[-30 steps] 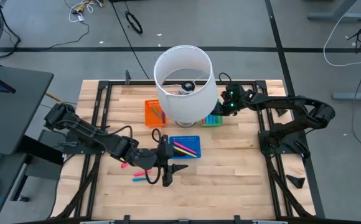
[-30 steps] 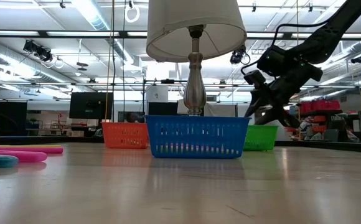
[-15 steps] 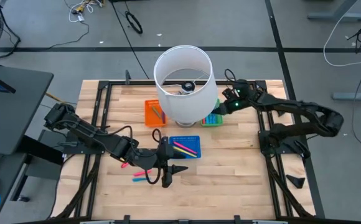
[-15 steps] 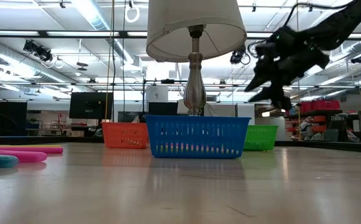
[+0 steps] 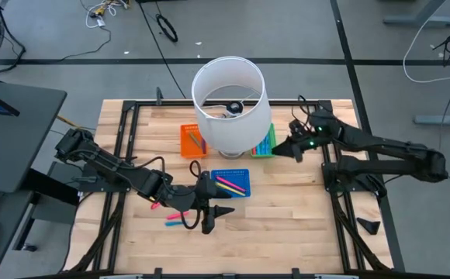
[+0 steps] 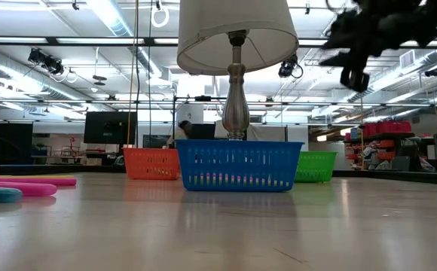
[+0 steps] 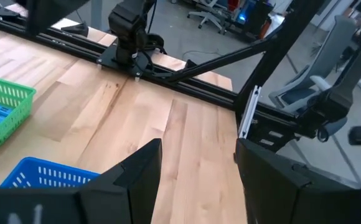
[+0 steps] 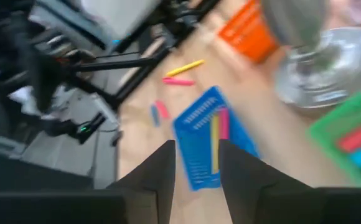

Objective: Pick & Place Markers
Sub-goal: Put the pink small highlighter pen into the orange bin

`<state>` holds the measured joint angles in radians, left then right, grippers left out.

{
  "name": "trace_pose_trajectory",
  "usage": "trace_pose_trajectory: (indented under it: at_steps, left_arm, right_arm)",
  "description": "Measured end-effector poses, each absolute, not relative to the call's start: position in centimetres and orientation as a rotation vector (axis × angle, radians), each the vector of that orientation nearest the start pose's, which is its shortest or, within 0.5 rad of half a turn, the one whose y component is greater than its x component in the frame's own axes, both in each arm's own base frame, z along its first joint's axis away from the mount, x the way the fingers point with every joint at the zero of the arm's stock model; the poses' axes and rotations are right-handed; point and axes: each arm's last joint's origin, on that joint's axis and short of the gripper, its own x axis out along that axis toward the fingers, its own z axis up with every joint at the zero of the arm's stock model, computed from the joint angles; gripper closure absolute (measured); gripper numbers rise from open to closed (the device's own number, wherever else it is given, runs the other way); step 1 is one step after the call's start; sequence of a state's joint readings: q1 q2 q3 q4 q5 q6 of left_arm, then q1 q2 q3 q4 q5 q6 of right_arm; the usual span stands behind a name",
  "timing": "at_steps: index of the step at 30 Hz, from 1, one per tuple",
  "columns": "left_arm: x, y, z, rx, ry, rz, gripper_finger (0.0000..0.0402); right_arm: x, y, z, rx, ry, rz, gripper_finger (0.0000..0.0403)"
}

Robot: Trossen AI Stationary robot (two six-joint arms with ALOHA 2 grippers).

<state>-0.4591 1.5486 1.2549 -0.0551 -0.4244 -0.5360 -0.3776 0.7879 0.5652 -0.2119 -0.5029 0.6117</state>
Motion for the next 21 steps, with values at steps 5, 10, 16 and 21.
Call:
trace_pose_trajectory:
  at_steps: [5,10,16,21]
  left_arm:
    - [32.3,-14.6,32.2,-0.388,0.312,0.05,0.0191]
    - [32.3,-14.7,32.2,-0.389,0.312,0.047,0.0191]
    - [32.3,-14.7,32.2,-0.389,0.312,0.047,0.0191]
    - [32.3,-14.7,32.2,-0.389,0.312,0.047,0.0191]
  right_arm:
    - [16.2,-2.4,27.0,0.779,0.35,0.068,0.0284]
    - [16.4,0.1,28.4,0.747,0.235,0.137,0.0284]
    - [16.8,2.6,29.4,0.713,0.125,0.176,0.0284]
    - [17.2,4.6,29.4,0.667,0.095,0.192,0.0284]
